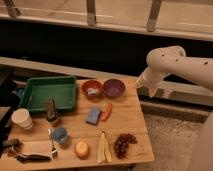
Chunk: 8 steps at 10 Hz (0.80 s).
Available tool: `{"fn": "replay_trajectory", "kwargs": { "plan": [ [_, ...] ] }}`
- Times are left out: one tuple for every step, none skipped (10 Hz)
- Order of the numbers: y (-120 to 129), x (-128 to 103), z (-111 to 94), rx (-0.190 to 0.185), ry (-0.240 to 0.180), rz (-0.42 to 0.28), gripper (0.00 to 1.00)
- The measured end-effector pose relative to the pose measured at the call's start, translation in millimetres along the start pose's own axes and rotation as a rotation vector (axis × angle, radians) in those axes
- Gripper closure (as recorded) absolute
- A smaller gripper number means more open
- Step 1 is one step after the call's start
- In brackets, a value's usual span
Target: Place sponge in purple bowl
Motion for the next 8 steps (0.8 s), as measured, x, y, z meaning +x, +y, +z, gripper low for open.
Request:
{"fn": "replay_trajectory", "kwargs": {
  "plan": [
    [0.0,0.0,0.0,0.0,0.0,0.0,0.36],
    [-0.4,0.0,0.0,0.0,0.0,0.0,0.36],
    [-0.1,0.0,0.0,0.0,0.0,0.0,0.36],
    [0.0,0.0,0.0,0.0,0.0,0.0,0.36],
    [-0.2,0.1,0.0,0.001,0.0,0.001,0.36],
    [-1.3,-0.7,0.0,0.007,-0.004,0.002,0.36],
    [-0.3,-0.6,0.0,0.015,-0.01,-0.008,0.36],
    [7.5,2.0,1.6,0.018,-0.015,-0.038,0.36]
  ]
}}
